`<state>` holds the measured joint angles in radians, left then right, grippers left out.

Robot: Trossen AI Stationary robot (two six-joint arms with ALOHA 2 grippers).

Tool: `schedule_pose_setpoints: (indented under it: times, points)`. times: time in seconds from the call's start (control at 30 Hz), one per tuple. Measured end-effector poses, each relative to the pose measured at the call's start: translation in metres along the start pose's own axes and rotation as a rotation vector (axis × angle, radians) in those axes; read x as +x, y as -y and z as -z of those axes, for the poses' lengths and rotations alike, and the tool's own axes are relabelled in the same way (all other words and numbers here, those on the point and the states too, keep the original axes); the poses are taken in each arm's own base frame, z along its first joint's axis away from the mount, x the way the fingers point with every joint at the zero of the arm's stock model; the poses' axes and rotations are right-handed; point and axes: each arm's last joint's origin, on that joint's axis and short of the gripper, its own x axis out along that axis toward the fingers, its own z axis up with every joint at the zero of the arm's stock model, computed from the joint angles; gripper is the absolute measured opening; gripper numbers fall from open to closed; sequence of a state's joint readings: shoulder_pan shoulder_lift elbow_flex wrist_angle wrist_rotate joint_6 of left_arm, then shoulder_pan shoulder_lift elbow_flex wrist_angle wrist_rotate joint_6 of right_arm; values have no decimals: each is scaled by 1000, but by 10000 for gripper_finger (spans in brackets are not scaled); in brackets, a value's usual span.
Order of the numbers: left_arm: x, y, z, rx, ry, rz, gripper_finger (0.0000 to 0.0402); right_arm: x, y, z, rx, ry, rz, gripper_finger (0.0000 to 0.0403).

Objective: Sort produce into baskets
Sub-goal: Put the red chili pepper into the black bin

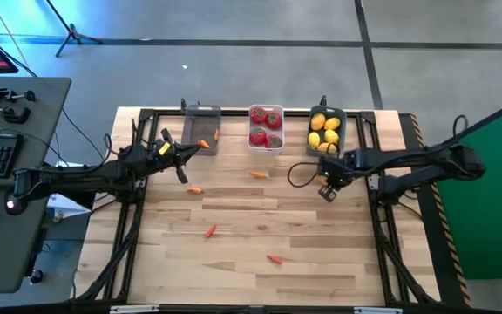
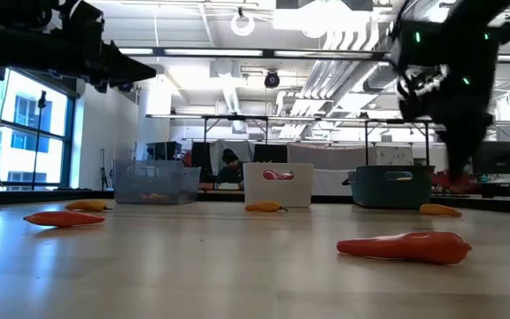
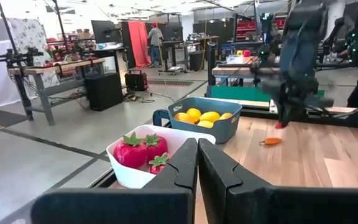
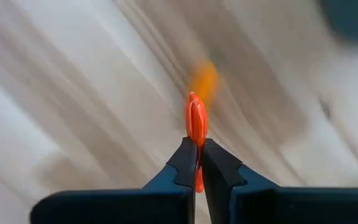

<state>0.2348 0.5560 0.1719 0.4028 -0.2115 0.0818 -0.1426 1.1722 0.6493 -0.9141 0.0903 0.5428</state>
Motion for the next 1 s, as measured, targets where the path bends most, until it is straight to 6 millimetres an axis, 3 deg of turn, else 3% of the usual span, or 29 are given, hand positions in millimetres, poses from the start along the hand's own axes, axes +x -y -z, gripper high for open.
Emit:
schedule_pose_setpoints:
  times: [0.1,0.2,0.5,0.7,1.0]
  points:
    - [0,0,2,2,-19,2,0,-17,-10,-15,-5,182,-83,4]
    - [0,0,4,-11,-41,3,0,-19,-21,-34,7,375,-158,2]
    - [0,0,4,-12,-41,3,0,20,-77,-108,-49,797,-291,1]
    - [0,0,4,-13,-43,3,0,31,-109,-164,-59,942,-260,0]
    - [0,0,4,-7,-43,-1,0,15,-125,-255,-87,1067,-231,0]
